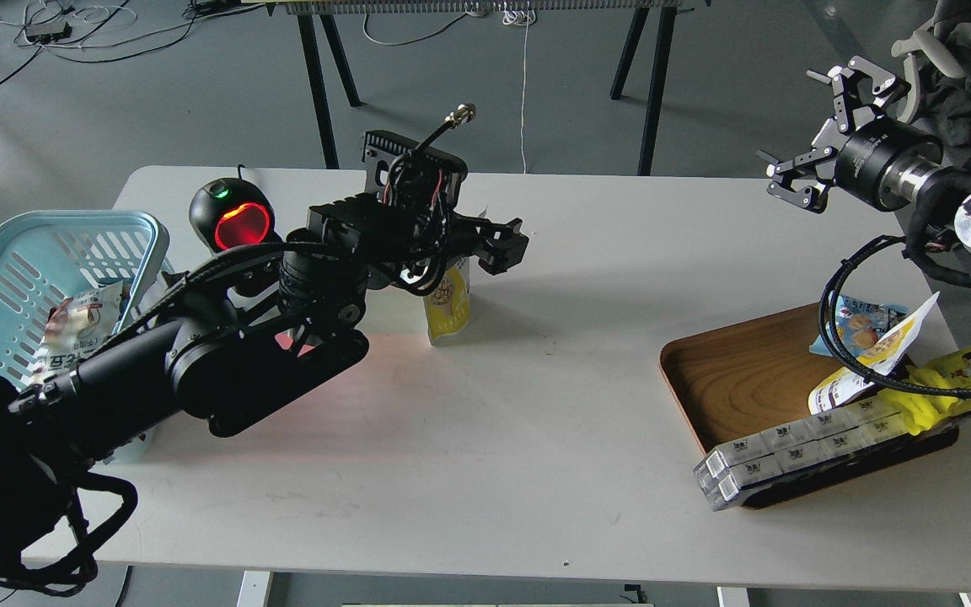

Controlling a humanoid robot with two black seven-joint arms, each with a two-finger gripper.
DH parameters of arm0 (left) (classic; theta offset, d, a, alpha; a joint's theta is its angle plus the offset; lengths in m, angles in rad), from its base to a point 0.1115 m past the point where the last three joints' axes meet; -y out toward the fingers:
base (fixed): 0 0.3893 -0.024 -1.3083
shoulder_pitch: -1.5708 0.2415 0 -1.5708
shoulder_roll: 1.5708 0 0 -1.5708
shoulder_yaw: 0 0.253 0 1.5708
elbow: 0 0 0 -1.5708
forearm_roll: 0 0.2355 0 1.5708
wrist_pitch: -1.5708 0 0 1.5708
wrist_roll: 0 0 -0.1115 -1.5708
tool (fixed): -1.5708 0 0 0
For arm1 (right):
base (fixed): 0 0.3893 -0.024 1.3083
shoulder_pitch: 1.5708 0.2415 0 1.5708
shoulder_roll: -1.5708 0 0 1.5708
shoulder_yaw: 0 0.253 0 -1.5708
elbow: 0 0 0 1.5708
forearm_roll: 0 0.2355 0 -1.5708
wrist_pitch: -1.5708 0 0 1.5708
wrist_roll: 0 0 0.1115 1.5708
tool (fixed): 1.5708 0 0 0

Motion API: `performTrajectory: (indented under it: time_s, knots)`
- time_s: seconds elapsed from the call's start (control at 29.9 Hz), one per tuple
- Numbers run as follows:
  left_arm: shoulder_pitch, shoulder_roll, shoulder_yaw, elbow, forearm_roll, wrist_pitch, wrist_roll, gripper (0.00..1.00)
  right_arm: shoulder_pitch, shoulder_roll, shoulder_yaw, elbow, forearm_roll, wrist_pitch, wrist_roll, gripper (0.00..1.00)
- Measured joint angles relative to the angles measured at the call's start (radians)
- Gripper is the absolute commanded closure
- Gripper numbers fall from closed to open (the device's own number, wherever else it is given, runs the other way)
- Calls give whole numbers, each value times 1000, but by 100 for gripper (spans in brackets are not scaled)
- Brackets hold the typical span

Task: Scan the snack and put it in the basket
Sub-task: 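Reach the left gripper to the standing yellow packet and grasp it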

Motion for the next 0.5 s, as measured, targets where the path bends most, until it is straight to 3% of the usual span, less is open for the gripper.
performTrajectory:
  time_s: [0.2,0.27,0.47,0.5]
  knots:
    - [1,-6,25,23,11,0,0,6,-5,4,0,0,0,0,0,1]
    - [2,-6,37,24,13,0,0,12,-6,6,0,0,0,0,0,1]
    - [4,5,64,26,19,0,0,65,-9,6,0,2,0,0,0,1]
    - [4,7,68,26,23,0,0,68,-9,6,0,2,0,0,0,1]
